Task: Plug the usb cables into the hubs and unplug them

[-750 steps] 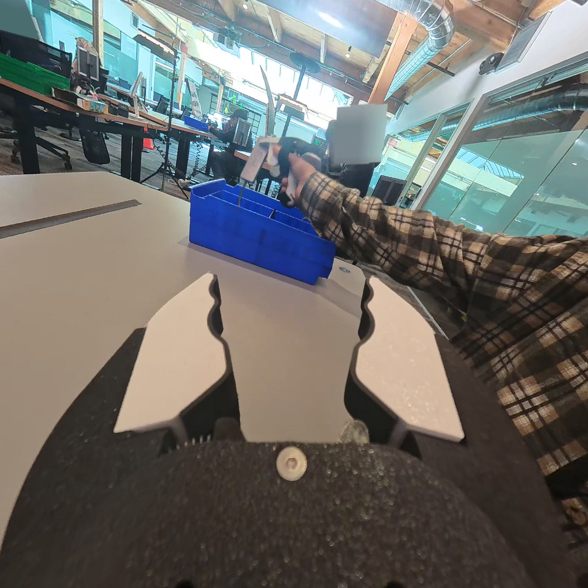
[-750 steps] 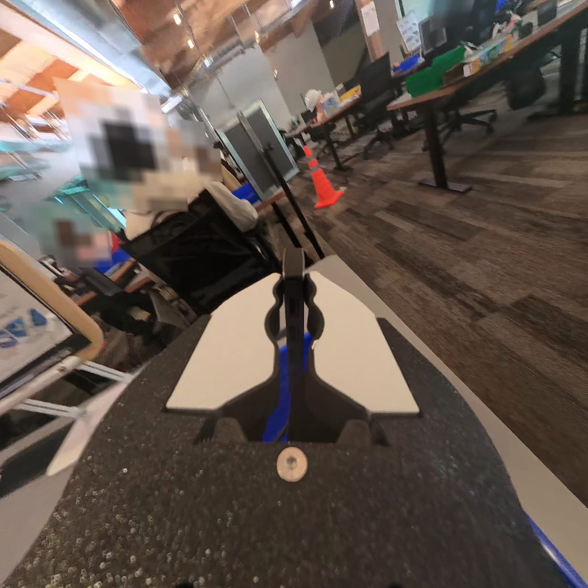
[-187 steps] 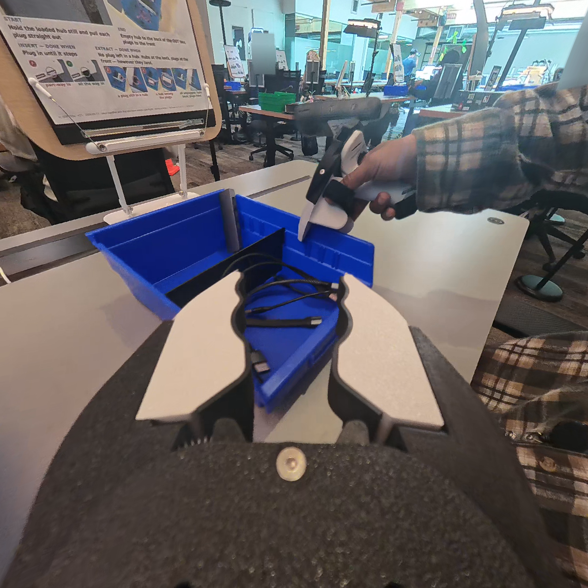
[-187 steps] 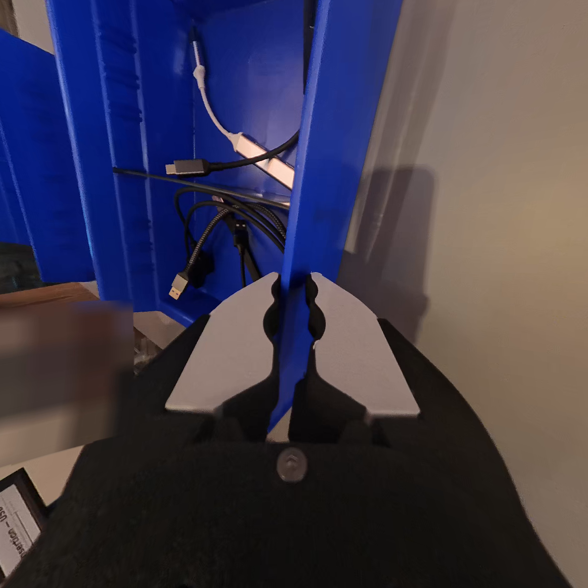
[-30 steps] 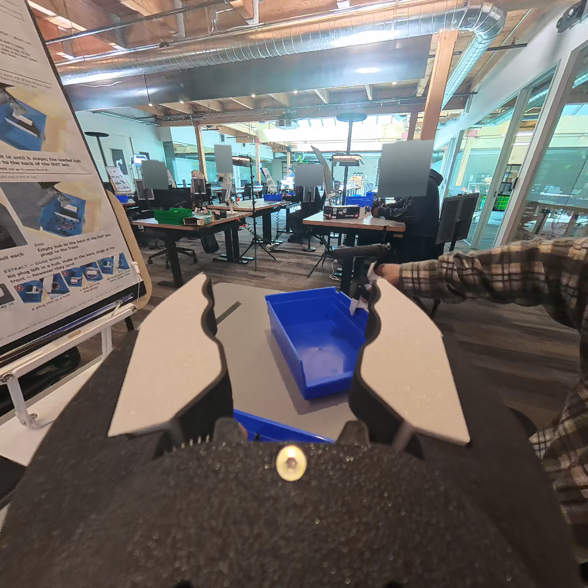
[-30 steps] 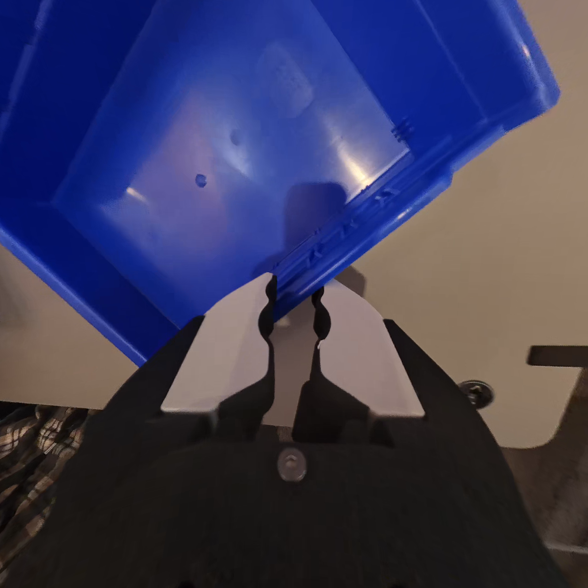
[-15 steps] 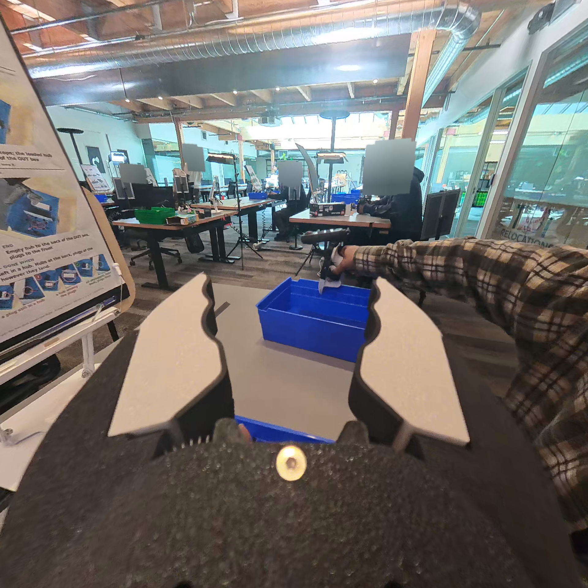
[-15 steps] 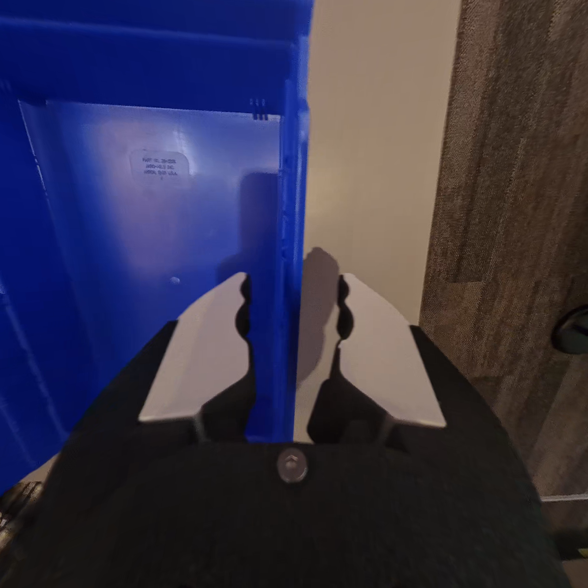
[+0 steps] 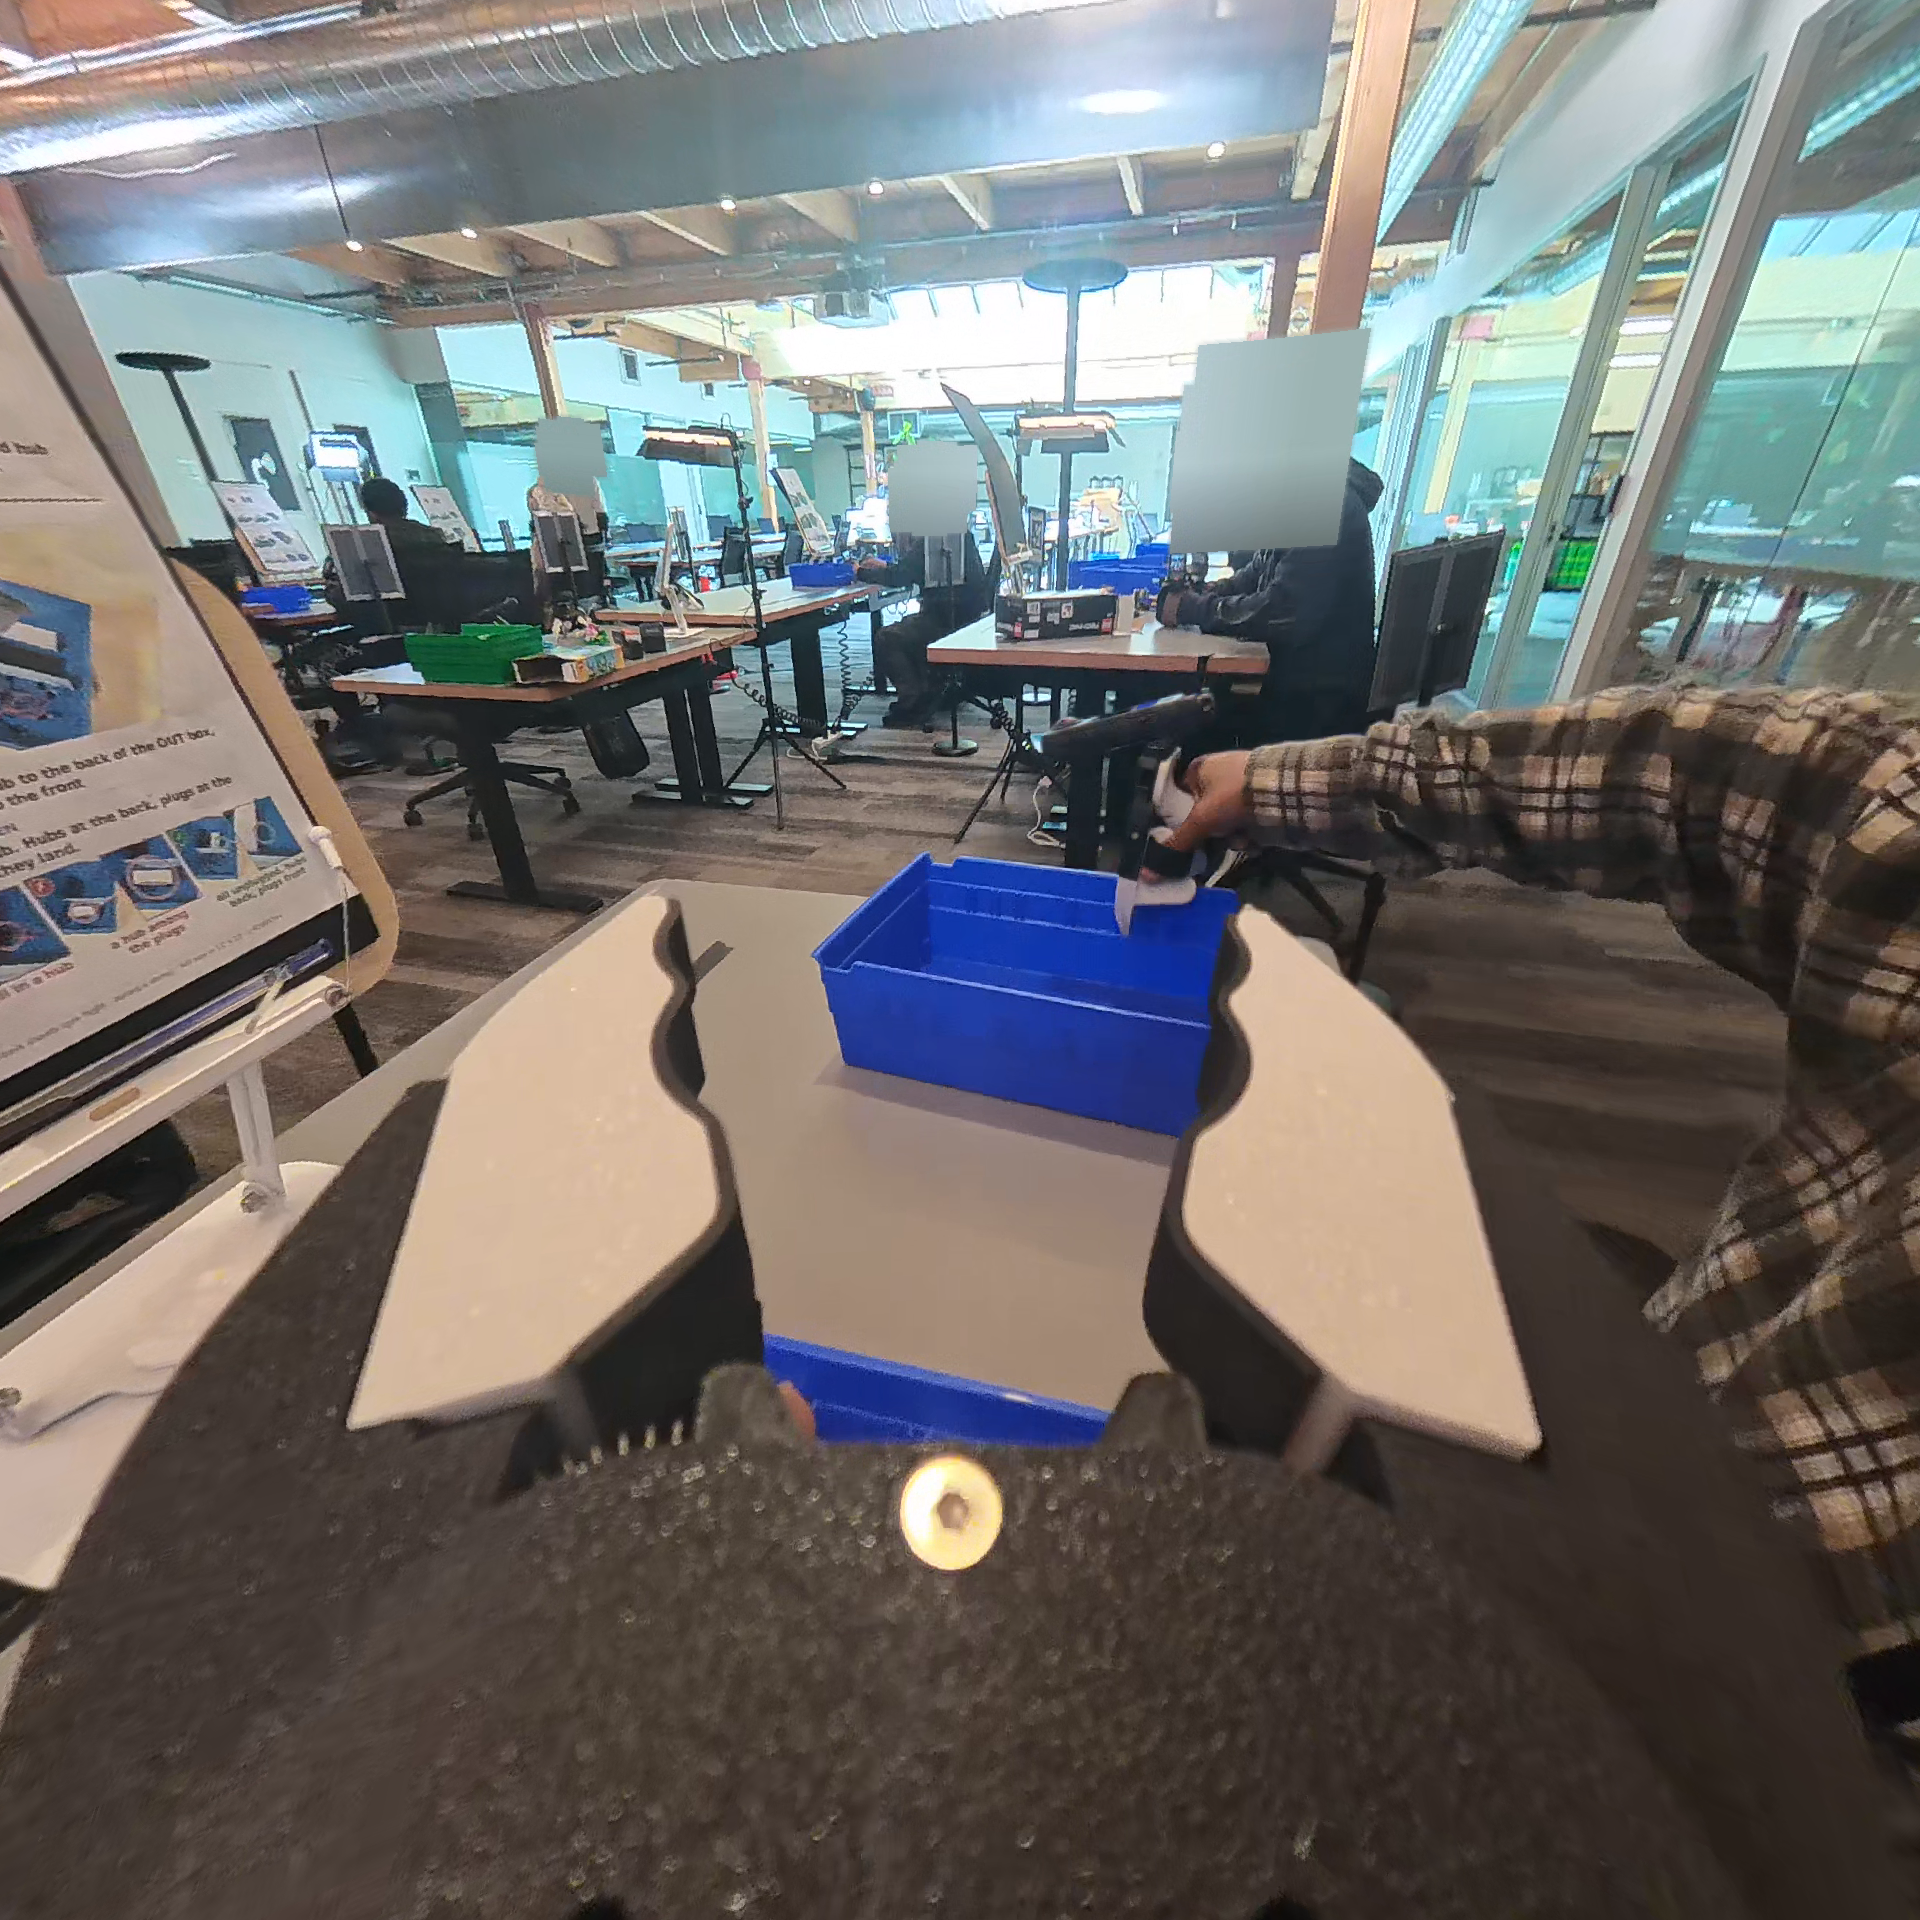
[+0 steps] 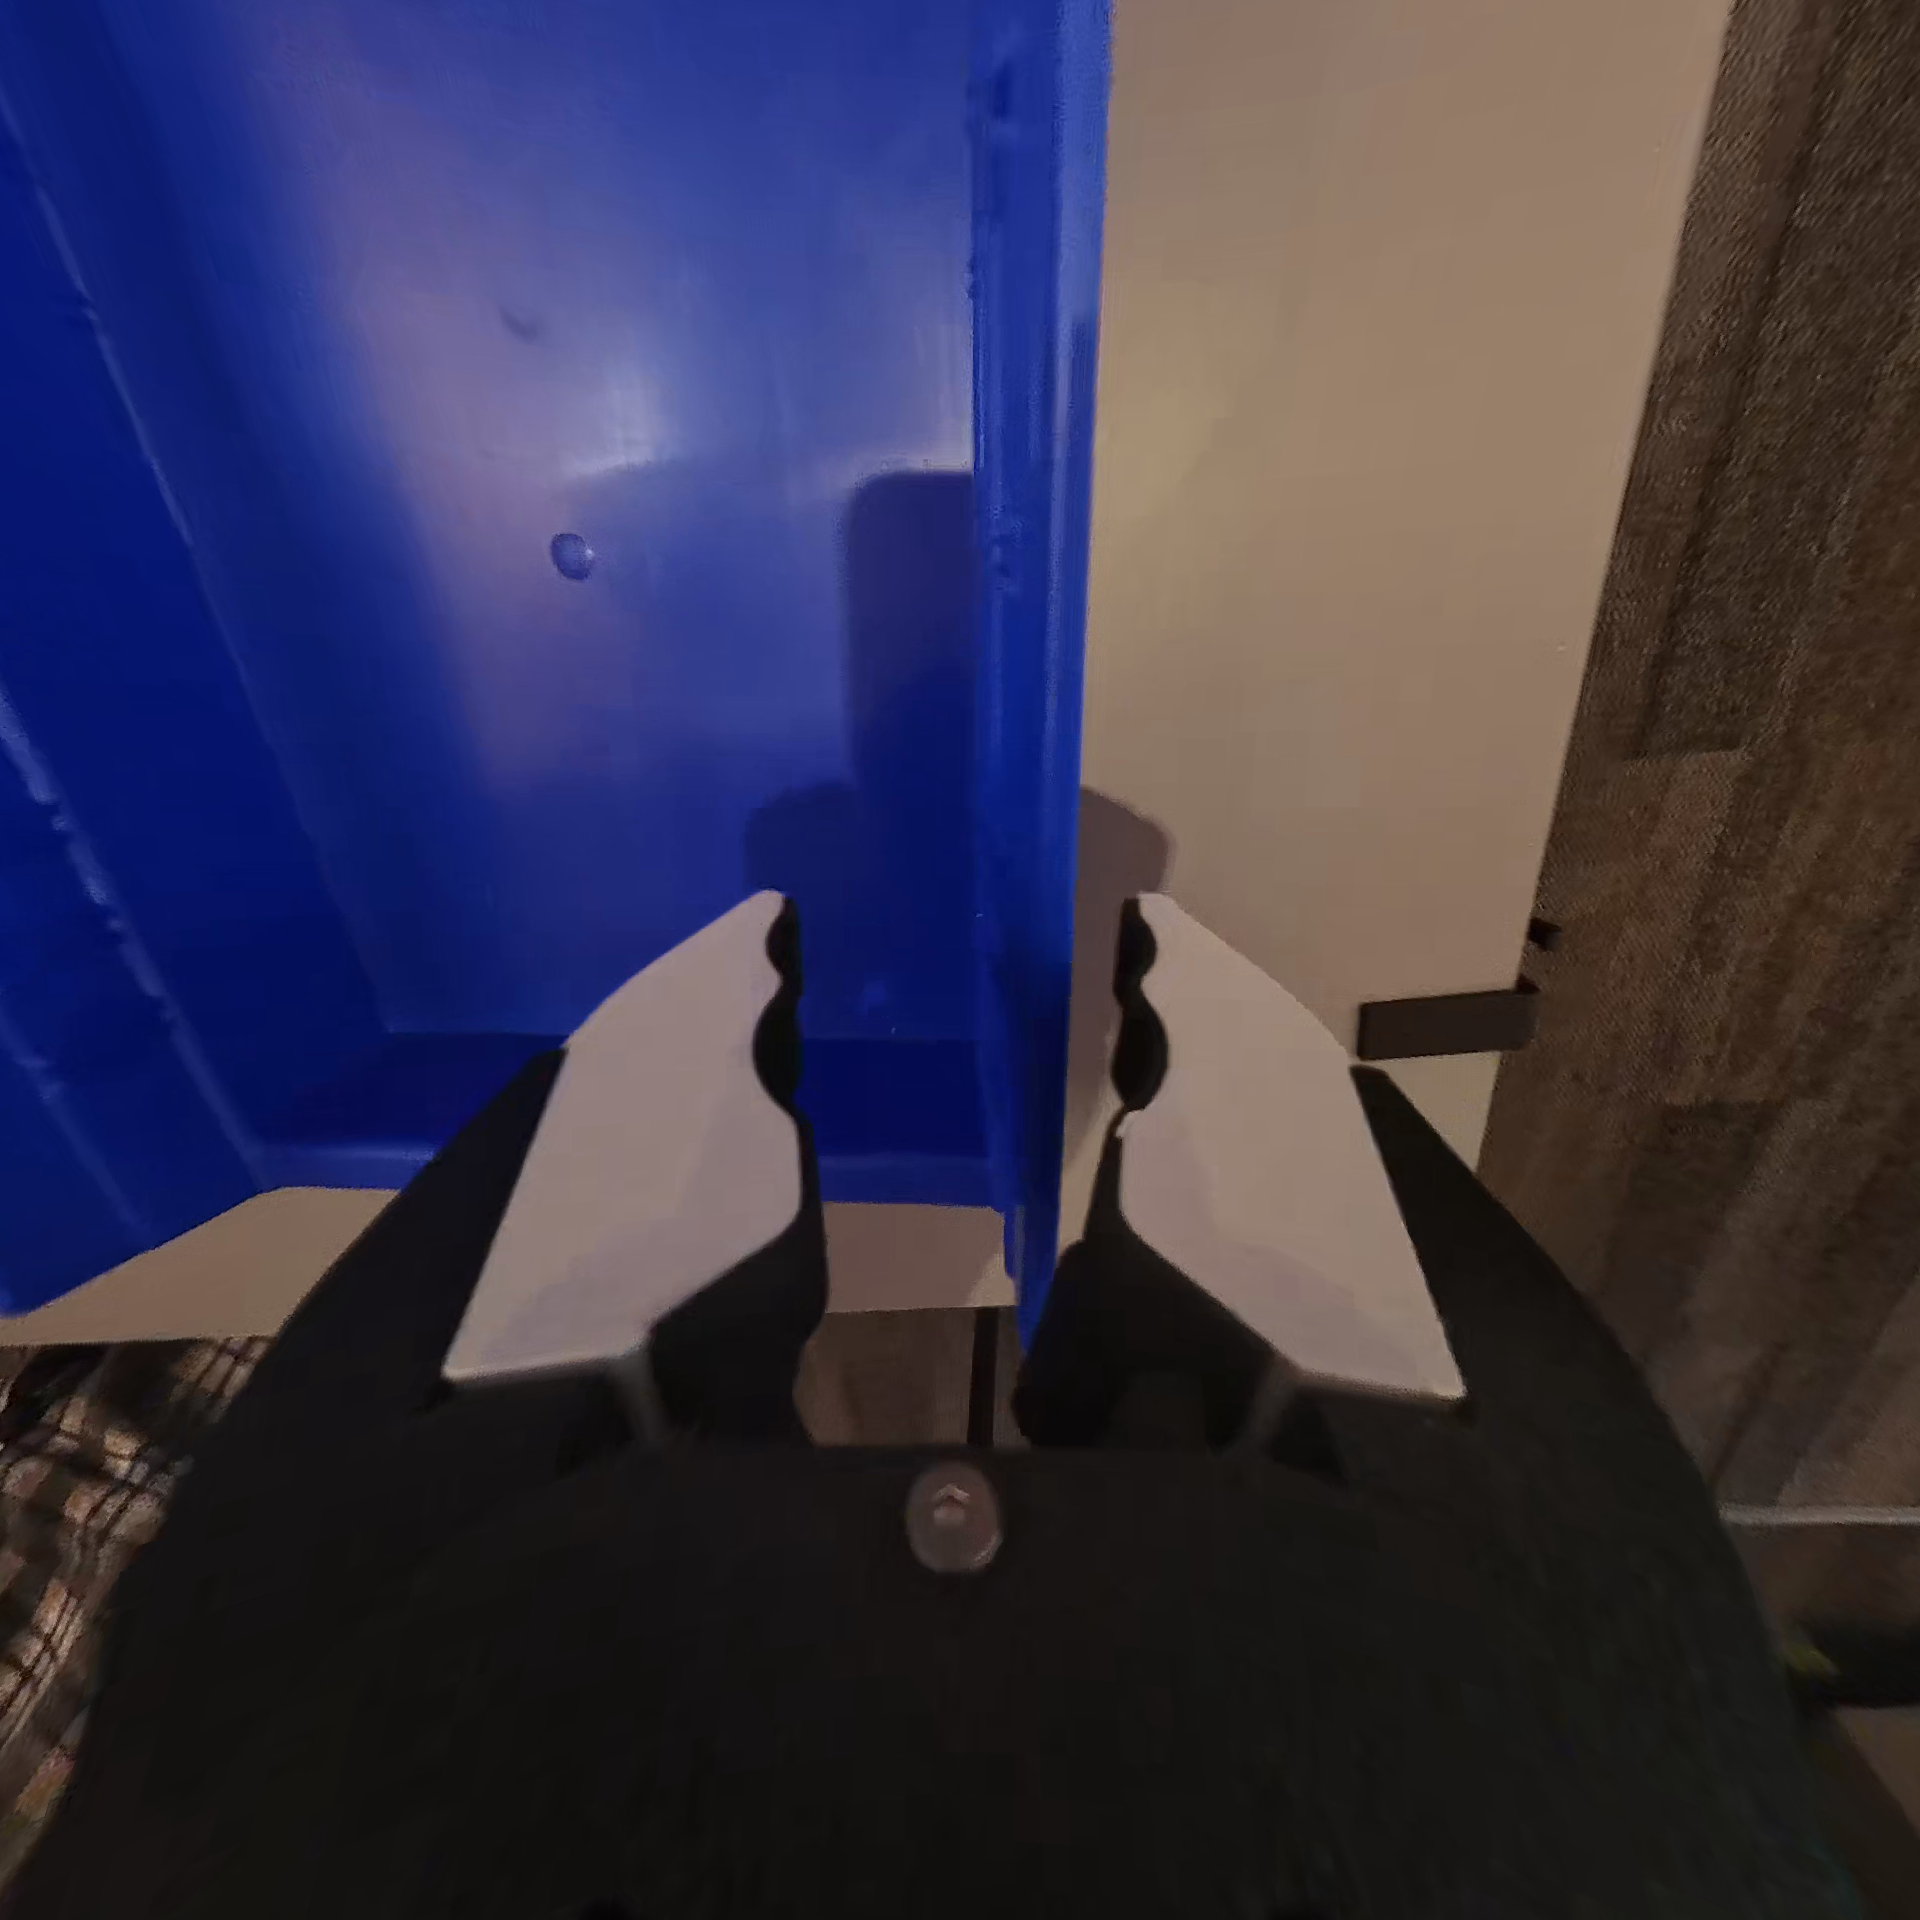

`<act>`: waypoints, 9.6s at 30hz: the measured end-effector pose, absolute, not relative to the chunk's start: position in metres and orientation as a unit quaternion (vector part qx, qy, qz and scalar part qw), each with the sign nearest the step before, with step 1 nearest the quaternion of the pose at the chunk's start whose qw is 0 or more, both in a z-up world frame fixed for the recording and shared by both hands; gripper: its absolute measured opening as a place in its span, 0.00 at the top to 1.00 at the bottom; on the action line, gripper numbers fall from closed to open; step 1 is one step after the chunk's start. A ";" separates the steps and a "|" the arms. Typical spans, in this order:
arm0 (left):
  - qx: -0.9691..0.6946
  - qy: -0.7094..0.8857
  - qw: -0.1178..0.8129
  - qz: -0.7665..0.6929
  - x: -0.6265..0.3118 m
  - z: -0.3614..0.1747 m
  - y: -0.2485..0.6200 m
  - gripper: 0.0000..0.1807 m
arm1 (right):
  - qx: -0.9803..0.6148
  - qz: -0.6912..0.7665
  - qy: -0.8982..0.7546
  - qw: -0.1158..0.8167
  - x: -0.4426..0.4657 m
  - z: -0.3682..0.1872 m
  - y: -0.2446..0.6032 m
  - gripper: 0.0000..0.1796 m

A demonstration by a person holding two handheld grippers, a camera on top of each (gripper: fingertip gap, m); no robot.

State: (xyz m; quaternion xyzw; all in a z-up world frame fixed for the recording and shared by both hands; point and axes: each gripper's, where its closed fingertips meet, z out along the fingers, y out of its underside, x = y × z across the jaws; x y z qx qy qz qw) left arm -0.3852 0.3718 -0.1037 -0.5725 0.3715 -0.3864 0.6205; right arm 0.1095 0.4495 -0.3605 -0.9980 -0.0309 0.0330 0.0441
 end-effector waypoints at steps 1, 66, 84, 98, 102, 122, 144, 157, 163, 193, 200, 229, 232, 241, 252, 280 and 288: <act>-0.574 0.376 0.621 -0.380 -0.385 -0.105 0.371 0.48 | -0.999 0.023 -0.034 0.035 0.110 -0.366 0.451 0.76; -0.599 0.375 0.613 -0.353 -0.383 -0.121 0.394 0.50 | -0.818 0.100 -0.288 0.489 -0.029 -0.157 0.507 0.62; -0.681 0.298 0.630 -0.223 -0.455 -0.174 0.416 0.49 | -0.724 0.248 -0.378 0.520 -0.212 -0.347 0.513 0.60; -0.789 0.196 0.575 -0.090 -0.546 -0.241 0.391 0.42 | -0.604 0.298 -0.394 0.626 -0.216 -0.302 0.484 0.59; -0.843 0.164 0.505 -0.088 -0.557 -0.268 0.385 0.38 | -0.613 0.281 -0.408 0.616 -0.218 -0.308 0.483 0.59; -0.966 0.072 0.210 -0.131 -0.553 -0.353 0.381 0.70 | -0.671 0.252 -0.418 0.558 -0.225 -0.331 0.476 0.54; -0.988 -0.035 0.141 -0.060 -0.688 -0.365 0.357 0.98 | -0.691 0.250 -0.413 0.537 -0.223 -0.340 0.479 0.56; -0.966 -0.207 0.150 -0.040 -0.825 -0.364 0.295 0.98 | -0.700 0.255 -0.427 0.513 -0.229 -0.352 0.477 0.57; -0.960 -0.233 0.152 -0.040 -0.855 -0.364 0.283 0.97 | -0.698 0.255 -0.433 0.511 -0.231 -0.352 0.474 0.58; -0.952 -0.257 0.163 -0.035 -0.882 -0.363 0.284 0.97 | -0.694 0.254 -0.441 0.509 -0.232 -0.354 0.471 0.59; -0.957 -0.238 0.164 -0.038 -0.888 -0.364 0.287 0.97 | -0.696 0.251 -0.443 0.506 -0.234 -0.357 0.471 0.59; -0.943 -0.044 0.331 -0.015 -0.815 -0.265 0.362 0.71 | -0.687 0.264 -0.452 0.504 -0.242 -0.356 0.464 0.59; -0.945 -0.032 0.324 -0.022 -0.803 -0.270 0.371 0.72 | -0.687 0.264 -0.453 0.504 -0.242 -0.356 0.464 0.59; -0.952 -0.022 0.302 -0.048 -0.786 -0.286 0.386 0.72 | -0.684 0.266 -0.455 0.504 -0.241 -0.355 0.463 0.59; -0.943 -0.041 0.312 -0.104 -0.777 -0.298 0.400 0.73 | -0.684 0.269 -0.459 0.500 -0.242 -0.356 0.462 0.60; -0.912 -0.039 0.379 -0.152 -0.739 -0.282 0.437 0.73 | -0.683 0.267 -0.466 0.495 -0.243 -0.357 0.459 0.63; -0.910 -0.042 0.378 -0.165 -0.738 -0.281 0.443 0.73 | -0.681 0.267 -0.468 0.496 -0.243 -0.356 0.458 0.63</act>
